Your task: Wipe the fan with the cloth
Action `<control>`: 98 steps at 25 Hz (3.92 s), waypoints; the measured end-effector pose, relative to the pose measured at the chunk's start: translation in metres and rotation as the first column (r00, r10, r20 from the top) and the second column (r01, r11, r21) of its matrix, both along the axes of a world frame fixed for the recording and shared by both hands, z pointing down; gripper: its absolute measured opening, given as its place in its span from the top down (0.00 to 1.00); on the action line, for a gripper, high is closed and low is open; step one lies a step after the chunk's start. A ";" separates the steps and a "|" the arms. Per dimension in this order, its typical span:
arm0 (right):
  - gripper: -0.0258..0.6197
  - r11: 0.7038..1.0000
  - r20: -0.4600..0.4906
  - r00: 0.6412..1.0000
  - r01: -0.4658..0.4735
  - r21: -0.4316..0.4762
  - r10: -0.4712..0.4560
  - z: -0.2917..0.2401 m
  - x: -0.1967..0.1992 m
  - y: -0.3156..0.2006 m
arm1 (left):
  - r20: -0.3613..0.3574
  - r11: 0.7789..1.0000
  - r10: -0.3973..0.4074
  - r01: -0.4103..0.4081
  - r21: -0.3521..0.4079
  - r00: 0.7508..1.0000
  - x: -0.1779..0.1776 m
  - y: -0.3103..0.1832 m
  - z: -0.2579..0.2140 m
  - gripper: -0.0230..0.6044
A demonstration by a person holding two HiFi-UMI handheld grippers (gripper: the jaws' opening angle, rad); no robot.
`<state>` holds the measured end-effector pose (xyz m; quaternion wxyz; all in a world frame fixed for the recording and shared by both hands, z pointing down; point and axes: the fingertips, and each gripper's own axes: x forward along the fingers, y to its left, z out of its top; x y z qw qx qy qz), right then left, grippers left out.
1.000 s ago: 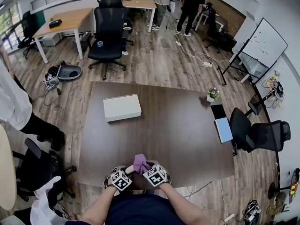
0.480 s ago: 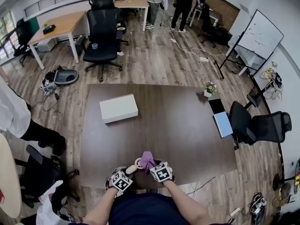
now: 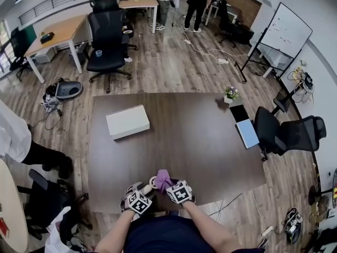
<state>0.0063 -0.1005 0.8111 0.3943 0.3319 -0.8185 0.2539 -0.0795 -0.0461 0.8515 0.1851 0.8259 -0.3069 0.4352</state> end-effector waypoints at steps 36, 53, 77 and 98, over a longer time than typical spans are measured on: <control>0.82 0.972 0.130 0.967 -0.204 -0.116 0.219 0.009 0.066 0.032 | -0.130 0.994 0.034 -0.047 -0.099 0.991 0.058 -0.039 0.011 0.37; 0.82 0.990 0.318 0.943 0.065 0.123 -0.102 -0.111 0.013 0.039 | -0.338 0.969 0.186 -0.115 0.220 0.922 0.069 -0.029 -0.101 0.37; 0.82 0.943 0.355 0.909 0.103 0.317 -0.219 -0.206 -0.003 0.000 | -0.350 0.855 0.482 -0.344 0.387 0.804 0.098 0.013 -0.195 0.37; 0.82 0.960 0.579 0.785 0.074 0.269 -0.223 -0.239 -0.019 0.021 | -0.555 0.925 0.254 -0.031 0.378 0.792 0.048 -0.031 -0.231 0.37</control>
